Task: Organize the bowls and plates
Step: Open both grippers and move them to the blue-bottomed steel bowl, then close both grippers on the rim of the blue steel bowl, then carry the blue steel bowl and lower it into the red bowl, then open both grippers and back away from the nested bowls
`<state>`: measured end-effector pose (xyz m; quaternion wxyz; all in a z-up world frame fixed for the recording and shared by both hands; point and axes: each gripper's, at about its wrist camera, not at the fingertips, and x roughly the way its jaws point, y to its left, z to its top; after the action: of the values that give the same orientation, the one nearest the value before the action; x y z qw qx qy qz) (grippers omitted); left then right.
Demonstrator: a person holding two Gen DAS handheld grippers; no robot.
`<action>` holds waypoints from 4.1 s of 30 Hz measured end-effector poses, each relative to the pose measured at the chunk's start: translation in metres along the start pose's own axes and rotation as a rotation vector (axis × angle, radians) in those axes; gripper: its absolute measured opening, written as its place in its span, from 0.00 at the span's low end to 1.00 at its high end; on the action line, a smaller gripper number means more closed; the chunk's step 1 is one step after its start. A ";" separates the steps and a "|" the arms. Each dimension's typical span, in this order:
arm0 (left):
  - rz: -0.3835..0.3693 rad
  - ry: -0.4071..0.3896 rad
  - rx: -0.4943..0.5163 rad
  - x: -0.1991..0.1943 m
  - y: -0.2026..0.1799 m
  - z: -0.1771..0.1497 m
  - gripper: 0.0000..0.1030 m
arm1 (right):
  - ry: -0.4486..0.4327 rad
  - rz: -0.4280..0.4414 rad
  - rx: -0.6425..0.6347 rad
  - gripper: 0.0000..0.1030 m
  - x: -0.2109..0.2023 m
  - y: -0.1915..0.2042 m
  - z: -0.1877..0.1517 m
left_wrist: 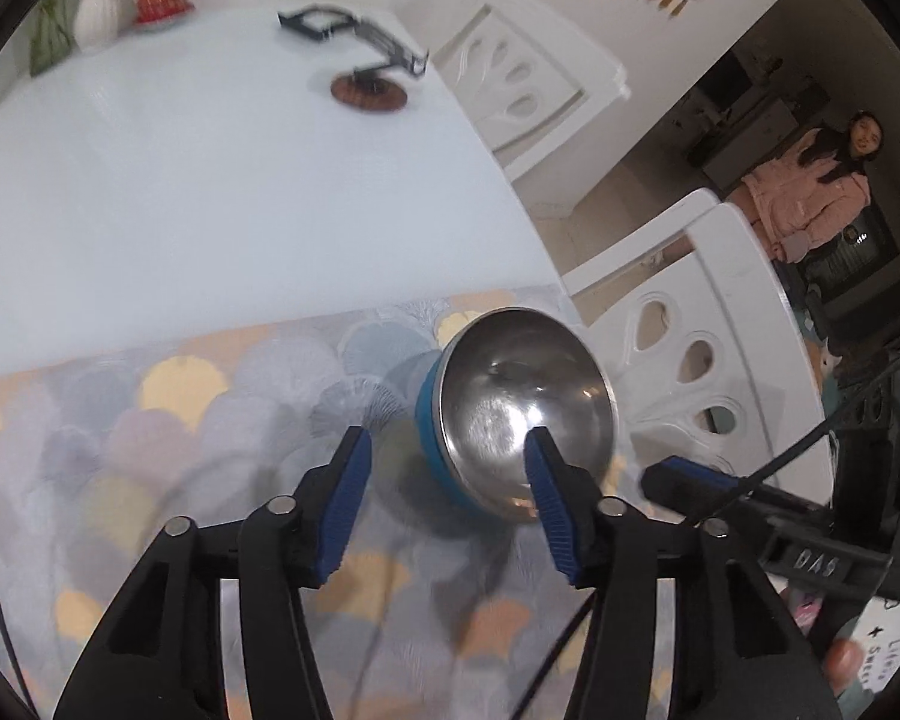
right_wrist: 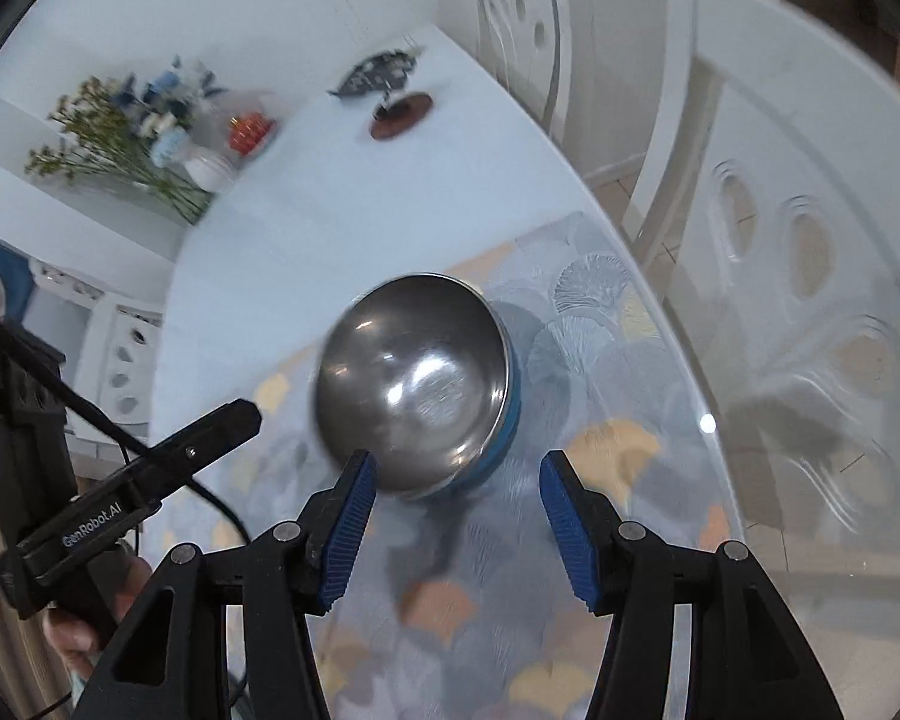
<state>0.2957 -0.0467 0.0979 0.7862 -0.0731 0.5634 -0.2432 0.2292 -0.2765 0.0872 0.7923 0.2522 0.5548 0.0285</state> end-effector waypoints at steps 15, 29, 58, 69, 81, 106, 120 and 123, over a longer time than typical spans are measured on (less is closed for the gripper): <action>-0.032 0.081 -0.011 0.061 0.012 0.007 0.15 | 0.062 -0.050 -0.013 0.28 0.072 -0.019 0.015; -0.044 0.008 0.009 -0.024 -0.013 -0.027 0.14 | -0.008 -0.066 -0.079 0.22 0.004 0.024 -0.004; -0.012 -0.054 0.112 -0.181 -0.029 -0.201 0.14 | -0.034 -0.131 -0.111 0.25 -0.122 0.129 -0.223; -0.002 0.044 0.084 -0.164 -0.018 -0.234 0.14 | 0.094 -0.143 -0.060 0.25 -0.099 0.122 -0.250; 0.026 0.119 0.062 -0.133 -0.022 -0.259 0.14 | 0.223 -0.152 0.001 0.25 -0.066 0.087 -0.282; 0.107 0.160 0.087 -0.125 -0.020 -0.250 0.17 | 0.225 -0.164 -0.111 0.25 -0.064 0.080 -0.261; 0.077 0.003 -0.004 -0.153 -0.008 -0.250 0.17 | 0.059 -0.076 -0.275 0.25 -0.104 0.089 -0.245; 0.059 -0.051 -0.044 -0.163 -0.005 -0.247 0.17 | 0.023 -0.034 -0.324 0.31 -0.116 0.094 -0.237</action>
<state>0.0266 0.0642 0.1514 0.8054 -0.0797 0.5503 -0.2054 -0.0043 -0.1449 0.1670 0.8165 0.1115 0.5562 0.1072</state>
